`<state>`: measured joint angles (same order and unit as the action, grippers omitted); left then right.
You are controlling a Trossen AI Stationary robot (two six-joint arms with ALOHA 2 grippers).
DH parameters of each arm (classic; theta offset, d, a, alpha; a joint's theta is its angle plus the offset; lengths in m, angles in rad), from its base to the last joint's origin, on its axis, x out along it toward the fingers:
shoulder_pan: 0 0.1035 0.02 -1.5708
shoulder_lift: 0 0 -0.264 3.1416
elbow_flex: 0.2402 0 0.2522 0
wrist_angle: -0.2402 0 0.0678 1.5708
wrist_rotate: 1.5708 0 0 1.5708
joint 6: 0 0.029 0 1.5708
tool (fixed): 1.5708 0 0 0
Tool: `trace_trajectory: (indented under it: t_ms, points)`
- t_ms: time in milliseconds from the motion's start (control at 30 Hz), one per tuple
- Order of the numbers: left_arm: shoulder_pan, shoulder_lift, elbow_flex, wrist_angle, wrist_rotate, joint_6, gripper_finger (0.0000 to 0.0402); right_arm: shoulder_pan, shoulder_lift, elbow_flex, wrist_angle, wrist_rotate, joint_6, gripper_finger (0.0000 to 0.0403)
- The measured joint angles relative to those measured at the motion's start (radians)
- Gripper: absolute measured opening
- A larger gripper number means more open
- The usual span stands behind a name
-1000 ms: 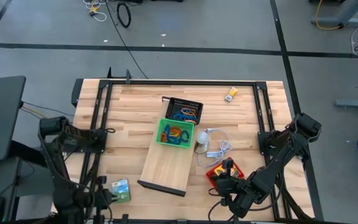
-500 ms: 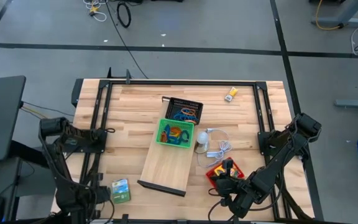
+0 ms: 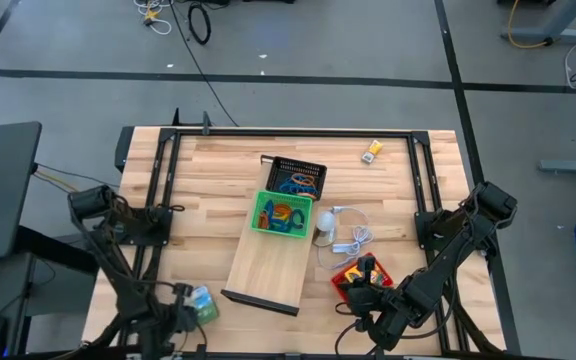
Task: Pick & Place Office Desk Supplies
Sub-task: Put the box of crayon into the red bin
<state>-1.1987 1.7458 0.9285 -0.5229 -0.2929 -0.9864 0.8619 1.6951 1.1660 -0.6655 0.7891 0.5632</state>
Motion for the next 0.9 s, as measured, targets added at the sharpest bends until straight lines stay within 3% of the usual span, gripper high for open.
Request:
trace_trajectory:
  t_ms: [333,500,633,800,900]
  points:
    - [0.101,0.0,0.002,0.03,-0.224,0.13,0.0001,0.0,0.0,0.0,-0.003,0.0,0.0,0.0]
    - [0.09,-0.007,0.003,0.014,-0.106,0.206,0.0002,0.0,0.0,0.0,-0.003,0.0,0.0,0.0]
    - [0.033,-0.042,0.003,-0.071,-0.1,0.133,0.0004,0.0,0.0,0.0,-0.003,0.0,0.0,0.0]
    - [-0.031,-0.053,0.003,-0.293,-0.241,-0.043,0.0005,0.0,0.0,0.0,-0.003,0.0,-0.002,0.0]
    - [-0.039,-0.053,0.003,-0.319,-0.294,-0.033,0.0008,0.0,0.0,0.0,-0.003,0.0,-0.003,0.0]
